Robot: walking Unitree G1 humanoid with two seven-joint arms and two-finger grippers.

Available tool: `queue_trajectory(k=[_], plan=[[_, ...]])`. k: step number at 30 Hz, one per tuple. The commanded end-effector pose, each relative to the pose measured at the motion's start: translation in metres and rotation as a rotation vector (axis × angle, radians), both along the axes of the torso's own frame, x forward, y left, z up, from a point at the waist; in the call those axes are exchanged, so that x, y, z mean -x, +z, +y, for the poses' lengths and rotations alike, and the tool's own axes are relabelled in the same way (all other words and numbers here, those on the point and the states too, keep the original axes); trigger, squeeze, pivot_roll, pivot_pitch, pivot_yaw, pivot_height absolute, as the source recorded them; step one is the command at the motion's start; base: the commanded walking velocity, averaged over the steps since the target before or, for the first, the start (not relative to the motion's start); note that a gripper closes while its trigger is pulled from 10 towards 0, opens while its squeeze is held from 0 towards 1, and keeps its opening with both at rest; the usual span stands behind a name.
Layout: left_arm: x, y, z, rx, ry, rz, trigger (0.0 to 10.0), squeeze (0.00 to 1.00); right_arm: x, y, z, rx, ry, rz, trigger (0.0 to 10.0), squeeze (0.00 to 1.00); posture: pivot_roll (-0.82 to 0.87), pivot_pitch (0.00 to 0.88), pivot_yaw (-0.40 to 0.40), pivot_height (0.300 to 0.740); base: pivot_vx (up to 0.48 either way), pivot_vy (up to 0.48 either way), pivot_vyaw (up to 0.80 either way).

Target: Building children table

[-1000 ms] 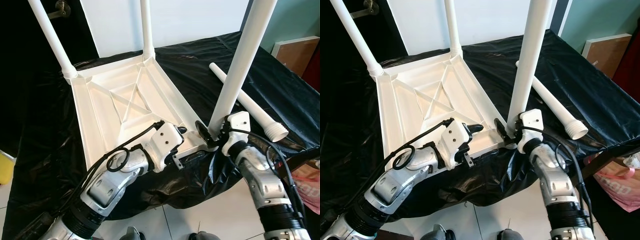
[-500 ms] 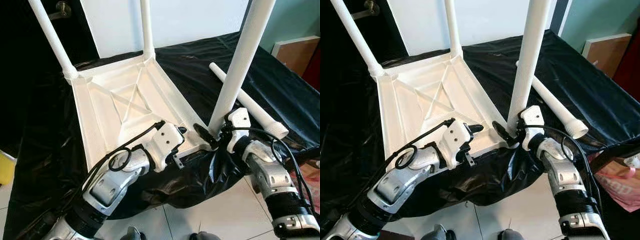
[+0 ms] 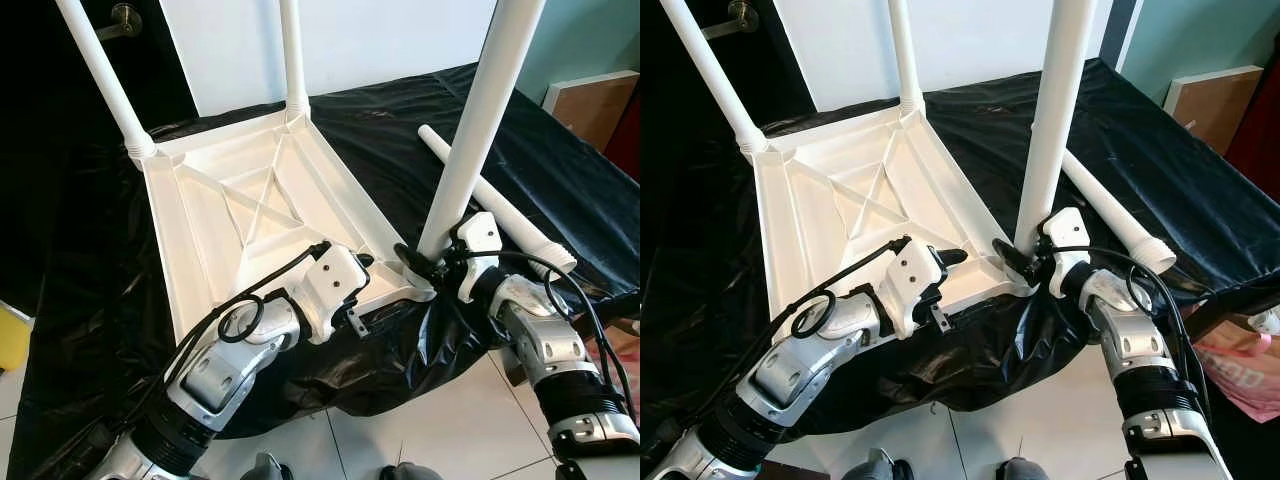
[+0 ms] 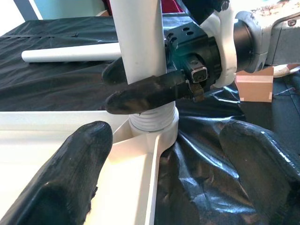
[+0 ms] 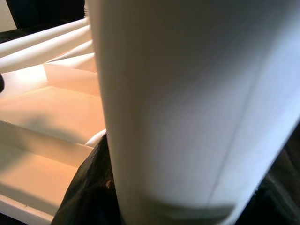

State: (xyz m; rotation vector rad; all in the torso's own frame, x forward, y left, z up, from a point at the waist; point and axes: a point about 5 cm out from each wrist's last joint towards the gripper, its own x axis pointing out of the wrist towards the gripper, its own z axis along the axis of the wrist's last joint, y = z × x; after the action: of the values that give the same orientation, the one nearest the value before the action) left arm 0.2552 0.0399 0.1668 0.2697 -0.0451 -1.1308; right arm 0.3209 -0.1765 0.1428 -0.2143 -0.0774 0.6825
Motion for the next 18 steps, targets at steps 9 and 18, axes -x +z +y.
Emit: queue_trajectory(k=[9,18], plan=[[-0.002,-0.001,0.003,-0.037,-0.038,0.004,10.0,0.00,0.006,-0.016,0.003,-0.016,-0.066,0.047,10.0,0.00,-0.06,0.104,0.086,0.740,0.000,0.000,0.00],[-0.004,-0.002,0.003,-0.040,-0.004,-0.001,10.0,0.00,0.008,-0.025,0.000,-0.017,-0.225,0.072,10.0,0.00,-0.07,0.114,0.067,0.740,0.000,0.000,0.00]])
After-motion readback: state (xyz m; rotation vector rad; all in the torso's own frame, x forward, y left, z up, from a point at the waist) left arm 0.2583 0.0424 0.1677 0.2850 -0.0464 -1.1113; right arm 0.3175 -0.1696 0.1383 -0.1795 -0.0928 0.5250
